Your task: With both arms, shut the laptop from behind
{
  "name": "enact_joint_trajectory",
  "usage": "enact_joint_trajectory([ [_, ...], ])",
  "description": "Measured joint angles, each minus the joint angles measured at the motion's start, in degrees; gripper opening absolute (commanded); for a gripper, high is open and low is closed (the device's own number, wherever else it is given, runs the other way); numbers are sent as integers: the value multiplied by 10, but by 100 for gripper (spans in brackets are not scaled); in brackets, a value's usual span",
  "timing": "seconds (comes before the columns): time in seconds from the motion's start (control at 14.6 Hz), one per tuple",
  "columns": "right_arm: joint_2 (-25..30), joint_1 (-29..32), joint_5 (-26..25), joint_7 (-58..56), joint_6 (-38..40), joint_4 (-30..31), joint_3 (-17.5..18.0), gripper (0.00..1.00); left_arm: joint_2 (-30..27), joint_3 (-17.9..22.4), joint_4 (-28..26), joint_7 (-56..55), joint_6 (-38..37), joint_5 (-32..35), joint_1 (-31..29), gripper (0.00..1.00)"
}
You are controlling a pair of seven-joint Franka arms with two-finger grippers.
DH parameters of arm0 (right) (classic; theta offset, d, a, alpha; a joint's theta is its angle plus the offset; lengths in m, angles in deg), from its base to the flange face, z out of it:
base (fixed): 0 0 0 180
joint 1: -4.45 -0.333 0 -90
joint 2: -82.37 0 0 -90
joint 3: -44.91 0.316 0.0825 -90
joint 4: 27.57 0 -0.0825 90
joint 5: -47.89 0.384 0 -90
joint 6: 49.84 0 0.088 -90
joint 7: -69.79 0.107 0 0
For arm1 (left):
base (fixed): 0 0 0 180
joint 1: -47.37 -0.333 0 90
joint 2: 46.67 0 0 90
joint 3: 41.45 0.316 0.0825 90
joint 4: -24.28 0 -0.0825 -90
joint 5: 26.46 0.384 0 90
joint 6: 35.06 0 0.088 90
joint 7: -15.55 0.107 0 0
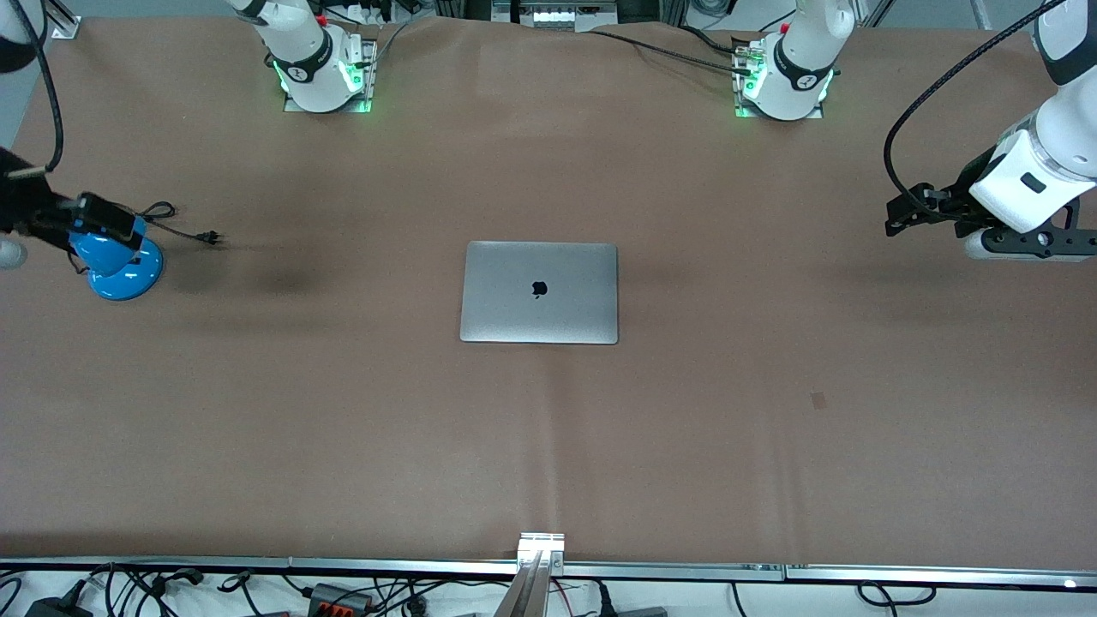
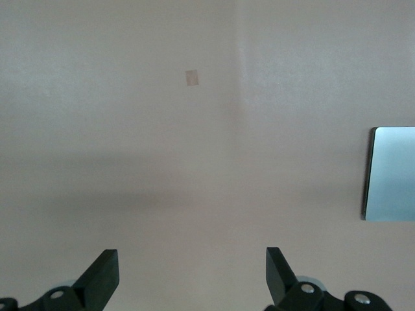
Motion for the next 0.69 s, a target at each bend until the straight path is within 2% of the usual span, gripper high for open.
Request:
enact_joint_trajectory([
  [0.21,28,0,0,0,11,21,1,100,0,0,0,0,-2,0,0,100],
  [0.69,27,0,0,0,-27,26,2,100,1,0,0,0,-11,0,0,100],
])
